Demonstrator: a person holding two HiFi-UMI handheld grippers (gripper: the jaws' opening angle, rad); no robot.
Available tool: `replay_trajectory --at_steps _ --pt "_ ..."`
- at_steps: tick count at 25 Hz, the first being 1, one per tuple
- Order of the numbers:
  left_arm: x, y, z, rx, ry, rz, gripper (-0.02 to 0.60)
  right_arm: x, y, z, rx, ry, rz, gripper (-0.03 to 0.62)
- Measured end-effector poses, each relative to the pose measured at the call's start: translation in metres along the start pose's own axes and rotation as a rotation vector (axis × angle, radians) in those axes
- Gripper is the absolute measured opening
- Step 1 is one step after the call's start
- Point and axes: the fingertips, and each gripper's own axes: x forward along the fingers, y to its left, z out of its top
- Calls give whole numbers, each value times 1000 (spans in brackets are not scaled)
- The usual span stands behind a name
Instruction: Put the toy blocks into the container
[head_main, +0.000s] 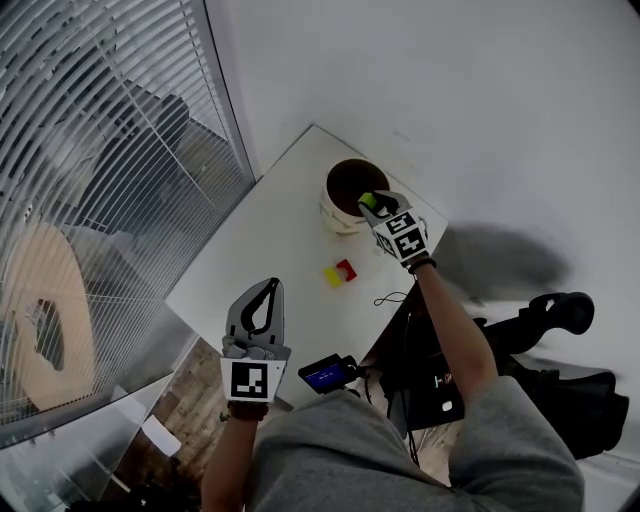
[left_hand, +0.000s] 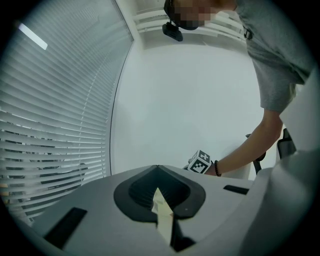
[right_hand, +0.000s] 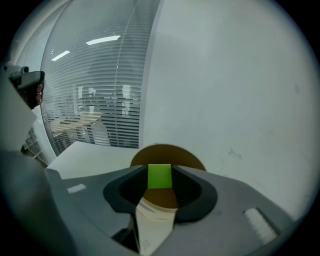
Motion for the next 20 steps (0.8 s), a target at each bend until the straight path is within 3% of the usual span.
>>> replay_trajectory --at_steps 10,20 --pt "4 4 -3 -1 12 -7 8 8 0 -12 -4 33 -13 158" --pt "2 4 -5 -11 2 -9 8 -9 5 -9 35 -2 -34 158"
